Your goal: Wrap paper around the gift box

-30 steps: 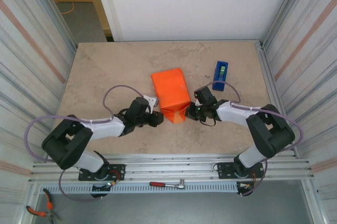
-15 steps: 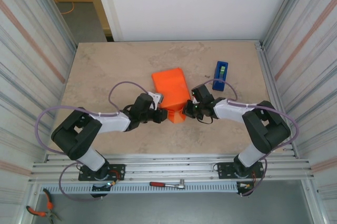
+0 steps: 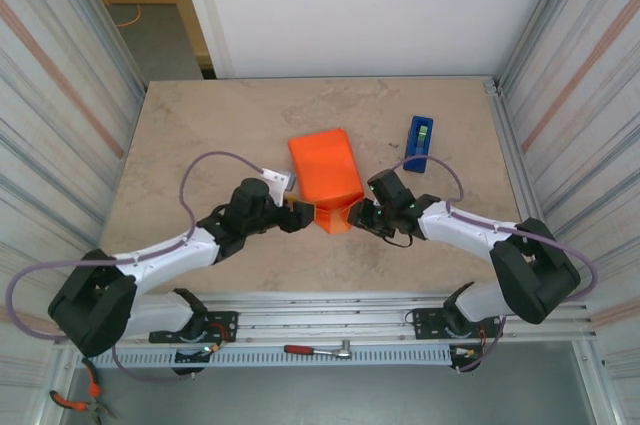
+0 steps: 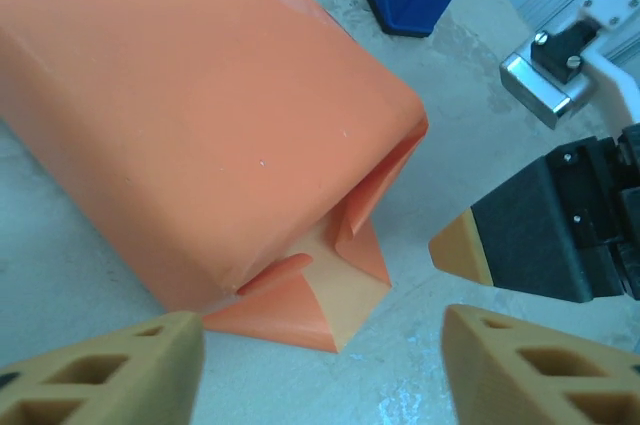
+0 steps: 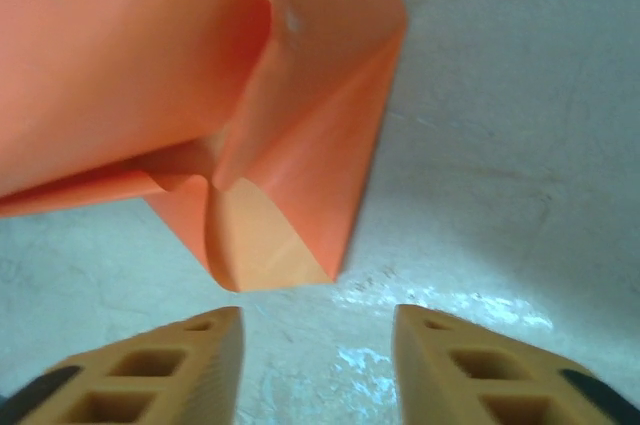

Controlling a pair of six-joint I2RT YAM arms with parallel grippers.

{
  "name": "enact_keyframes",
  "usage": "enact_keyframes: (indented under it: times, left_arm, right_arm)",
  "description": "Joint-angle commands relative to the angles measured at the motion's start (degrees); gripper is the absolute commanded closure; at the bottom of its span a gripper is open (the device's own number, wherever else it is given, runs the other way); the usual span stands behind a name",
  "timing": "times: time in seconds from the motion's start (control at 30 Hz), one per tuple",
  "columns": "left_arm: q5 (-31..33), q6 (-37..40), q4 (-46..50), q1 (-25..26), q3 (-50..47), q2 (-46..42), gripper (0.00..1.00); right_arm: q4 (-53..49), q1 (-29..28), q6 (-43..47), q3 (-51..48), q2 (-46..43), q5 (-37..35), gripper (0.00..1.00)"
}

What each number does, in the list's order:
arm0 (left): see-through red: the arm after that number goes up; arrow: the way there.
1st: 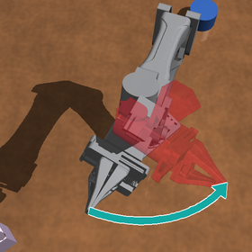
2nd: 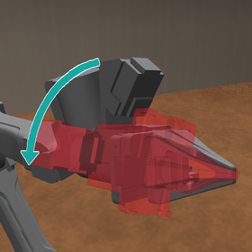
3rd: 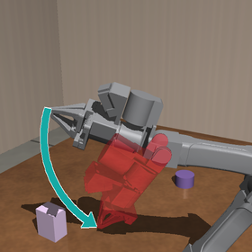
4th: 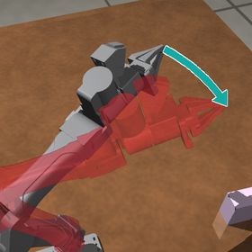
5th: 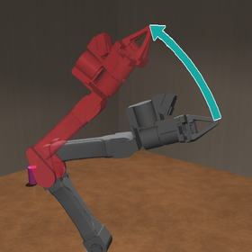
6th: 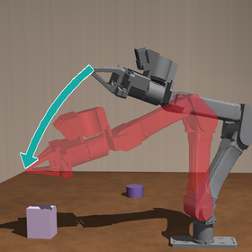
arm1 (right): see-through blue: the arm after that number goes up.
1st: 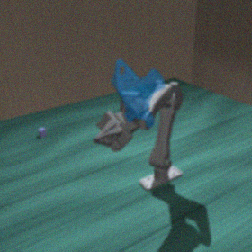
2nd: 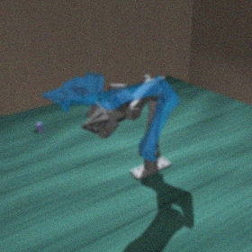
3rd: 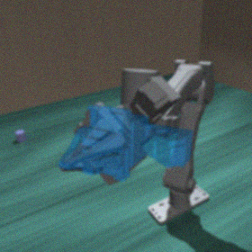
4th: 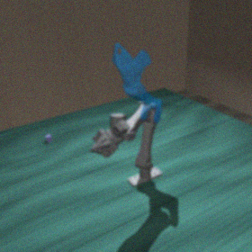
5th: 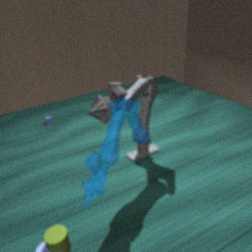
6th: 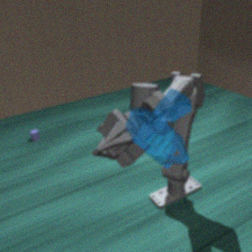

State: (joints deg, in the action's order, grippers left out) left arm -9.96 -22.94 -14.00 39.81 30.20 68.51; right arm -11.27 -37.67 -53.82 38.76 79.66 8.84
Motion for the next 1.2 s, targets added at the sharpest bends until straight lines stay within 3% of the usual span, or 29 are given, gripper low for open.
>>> enact_keyframes:
  times: [0.0,0.27,0.53,0.87,1.17]
  left_arm:
    - [3.39,1.32,3.55,-1.39,-0.66,-3.41,0.27]
    - [9.25,1.54,7.18,-3.71,-0.23,-8.21,0.01]
    - [16.37,-0.13,9.13,-3.97,-0.08,-8.90,0.01]
    - [19.87,0.50,6.26,-4.04,-2.73,-10.23,0.01]
    - [19.67,0.18,5.57,-4.04,-3.32,-9.55,0.01]
  right_arm:
    - [-3.64,-1.15,-1.10,-0.63,-1.19,-3.18,0.47]
    - [-4.70,-3.36,-3.06,0.11,0.89,-5.47,0.40]
    - [-5.49,-3.82,-3.74,3.10,5.75,-5.76,0.40]
    - [-3.99,-4.27,-3.22,5.61,8.45,-5.03,0.62]
    - [-2.77,-4.50,-3.04,7.53,11.09,-4.18,0.66]
